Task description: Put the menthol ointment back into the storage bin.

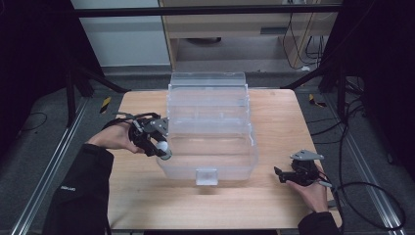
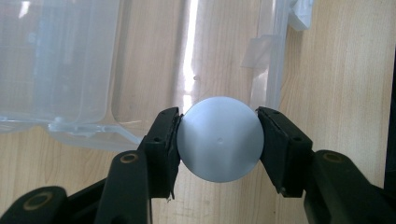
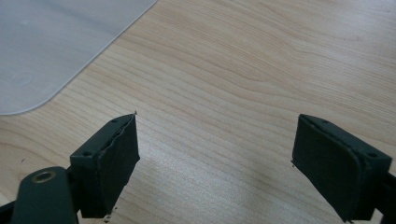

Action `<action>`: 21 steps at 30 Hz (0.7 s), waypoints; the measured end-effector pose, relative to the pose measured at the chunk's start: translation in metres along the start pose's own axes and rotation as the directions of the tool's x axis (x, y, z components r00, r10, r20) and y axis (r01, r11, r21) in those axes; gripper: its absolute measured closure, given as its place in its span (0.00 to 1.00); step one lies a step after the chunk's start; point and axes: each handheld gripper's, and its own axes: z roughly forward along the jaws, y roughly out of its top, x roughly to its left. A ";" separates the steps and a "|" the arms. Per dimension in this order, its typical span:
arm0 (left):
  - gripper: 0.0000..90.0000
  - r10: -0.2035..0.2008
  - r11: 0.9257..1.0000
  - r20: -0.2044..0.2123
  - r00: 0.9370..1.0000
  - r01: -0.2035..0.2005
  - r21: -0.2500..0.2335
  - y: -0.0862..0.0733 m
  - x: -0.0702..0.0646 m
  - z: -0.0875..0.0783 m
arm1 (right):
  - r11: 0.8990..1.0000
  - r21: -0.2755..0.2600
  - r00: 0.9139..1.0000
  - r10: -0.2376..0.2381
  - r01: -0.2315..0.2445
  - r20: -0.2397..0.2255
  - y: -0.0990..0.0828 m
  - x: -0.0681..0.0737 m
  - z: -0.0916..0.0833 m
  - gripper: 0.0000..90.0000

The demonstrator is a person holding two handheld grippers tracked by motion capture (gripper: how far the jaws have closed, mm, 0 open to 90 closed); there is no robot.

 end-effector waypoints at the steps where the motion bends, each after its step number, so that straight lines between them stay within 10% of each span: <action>1: 0.56 0.003 1.000 0.002 1.000 -0.003 0.002 0.000 0.000 0.001 | 1.000 0.002 1.000 0.004 -0.004 -0.002 0.000 0.000 0.000 0.16; 21: 0.56 -0.015 1.000 0.034 0.999 0.015 0.018 -0.001 0.005 0.023 | 1.000 0.001 1.000 -0.002 0.002 -0.005 0.000 0.000 0.000 0.16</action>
